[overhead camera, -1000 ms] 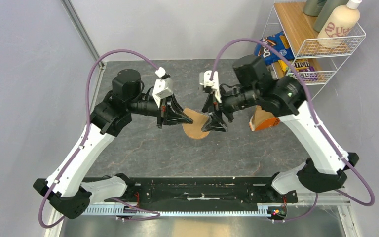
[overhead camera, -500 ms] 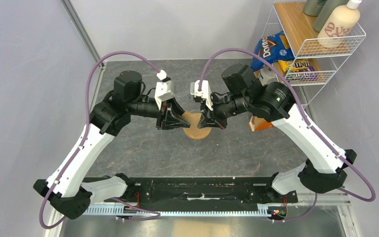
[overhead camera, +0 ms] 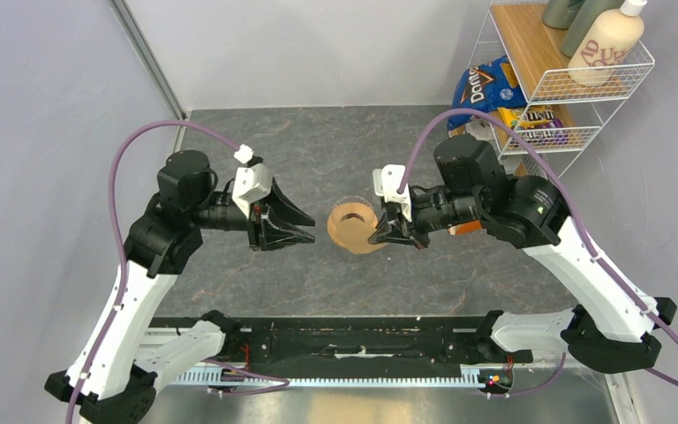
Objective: Place the coffee filter in the dripper
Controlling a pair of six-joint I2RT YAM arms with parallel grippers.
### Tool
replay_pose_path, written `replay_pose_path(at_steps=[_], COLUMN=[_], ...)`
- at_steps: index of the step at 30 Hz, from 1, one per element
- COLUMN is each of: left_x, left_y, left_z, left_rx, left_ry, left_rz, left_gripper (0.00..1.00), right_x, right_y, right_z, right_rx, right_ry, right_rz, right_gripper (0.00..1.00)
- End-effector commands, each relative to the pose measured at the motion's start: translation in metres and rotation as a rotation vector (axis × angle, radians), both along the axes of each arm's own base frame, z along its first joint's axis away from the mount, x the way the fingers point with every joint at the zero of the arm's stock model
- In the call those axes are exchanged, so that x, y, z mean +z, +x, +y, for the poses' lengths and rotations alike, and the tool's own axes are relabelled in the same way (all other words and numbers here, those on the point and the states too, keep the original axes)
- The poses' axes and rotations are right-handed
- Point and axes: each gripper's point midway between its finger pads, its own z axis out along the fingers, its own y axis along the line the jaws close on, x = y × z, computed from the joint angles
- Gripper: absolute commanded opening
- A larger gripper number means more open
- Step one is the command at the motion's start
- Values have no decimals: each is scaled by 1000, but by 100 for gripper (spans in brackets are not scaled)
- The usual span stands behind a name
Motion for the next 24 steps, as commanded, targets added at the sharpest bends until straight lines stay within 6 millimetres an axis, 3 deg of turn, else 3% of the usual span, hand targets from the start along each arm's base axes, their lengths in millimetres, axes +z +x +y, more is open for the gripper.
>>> replay_pose_path(at_steps=[1,6,14,24], left_x=[11,21,20,25], left_y=[-9,-15,-30,-35], left_z=[-9,-19,-33,-35], left_rx=[-65,-112,-178,-221], left_ry=[-29,-38,-31,-41], left_rz=[4,-23,-5,12], left_gripper=[41,36,34,9], right_x=[5,2,4,2], right_y=[-14,-23,-26,-29], right_z=[6,1,0,-2], right_rx=[104,170,178,208], right_ry=[43,17,17,3], right_rz=[-40,-81,-95,-136], right_gripper=[0,0,0,0])
